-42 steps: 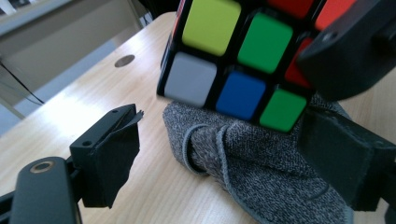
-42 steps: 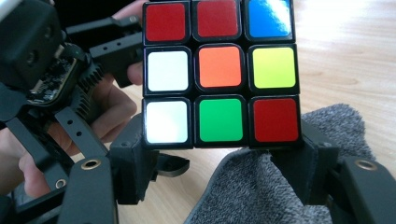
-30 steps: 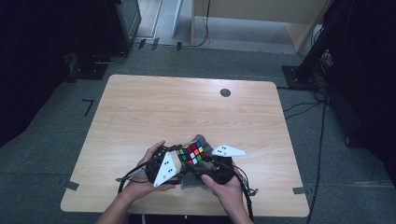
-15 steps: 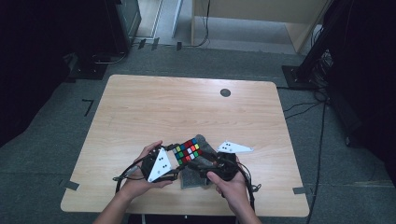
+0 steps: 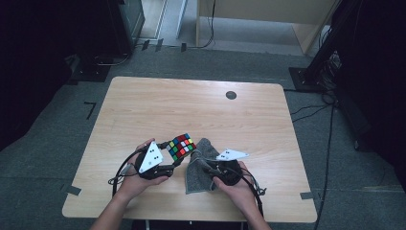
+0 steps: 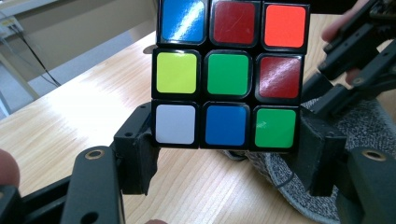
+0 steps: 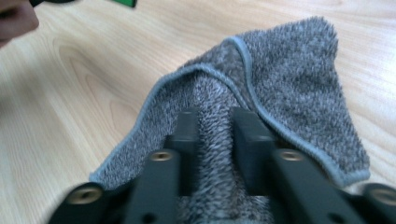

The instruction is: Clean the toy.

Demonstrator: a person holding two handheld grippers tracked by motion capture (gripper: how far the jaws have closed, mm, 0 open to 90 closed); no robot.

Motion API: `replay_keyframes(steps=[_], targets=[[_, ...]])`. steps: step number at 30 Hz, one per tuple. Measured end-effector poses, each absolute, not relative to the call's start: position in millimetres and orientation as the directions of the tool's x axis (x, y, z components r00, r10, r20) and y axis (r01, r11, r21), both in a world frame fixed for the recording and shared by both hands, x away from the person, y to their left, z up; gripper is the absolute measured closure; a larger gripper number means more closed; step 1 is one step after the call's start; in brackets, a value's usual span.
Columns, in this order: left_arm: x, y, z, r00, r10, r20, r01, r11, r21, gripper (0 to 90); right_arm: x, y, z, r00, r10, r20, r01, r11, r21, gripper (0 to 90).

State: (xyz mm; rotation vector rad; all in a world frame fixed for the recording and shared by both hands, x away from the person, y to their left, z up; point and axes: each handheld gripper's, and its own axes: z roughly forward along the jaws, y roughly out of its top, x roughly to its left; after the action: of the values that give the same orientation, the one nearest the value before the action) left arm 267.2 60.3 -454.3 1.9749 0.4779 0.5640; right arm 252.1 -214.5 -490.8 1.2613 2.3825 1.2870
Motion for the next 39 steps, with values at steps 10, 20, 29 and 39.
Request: replay_keyframes(steps=[10, 20, 29, 39], targets=[[267.6, 62.0, -451.8, 0.819, 0.549, 0.166, 0.104, -0.427, 0.898, 34.3, 246.7, -207.8, -477.8, -0.762, 0.643, 0.071, 0.387, 0.365, 0.847, 28.9], [264.6, 57.3, -450.7, 0.836, 0.531, 0.139, 0.11, -0.41, 0.905, 34.4, 270.3, -191.7, -506.0, -0.752, 0.659, 0.028, 0.417, 0.442, 0.794, 34.2], [264.7, 58.6, -449.4, 0.841, 0.531, 0.102, 0.129, -0.38, 0.916, 34.5, 265.6, -195.5, -519.8, -0.729, 0.684, 0.016, 0.447, 0.457, 0.769, 60.0], [266.5, 54.6, -454.0, 0.834, 0.535, 0.133, 0.139, -0.438, 0.888, 34.5, 252.4, -225.4, -476.7, -0.625, 0.78, 0.038, 0.411, 0.287, 0.865, 74.1]])
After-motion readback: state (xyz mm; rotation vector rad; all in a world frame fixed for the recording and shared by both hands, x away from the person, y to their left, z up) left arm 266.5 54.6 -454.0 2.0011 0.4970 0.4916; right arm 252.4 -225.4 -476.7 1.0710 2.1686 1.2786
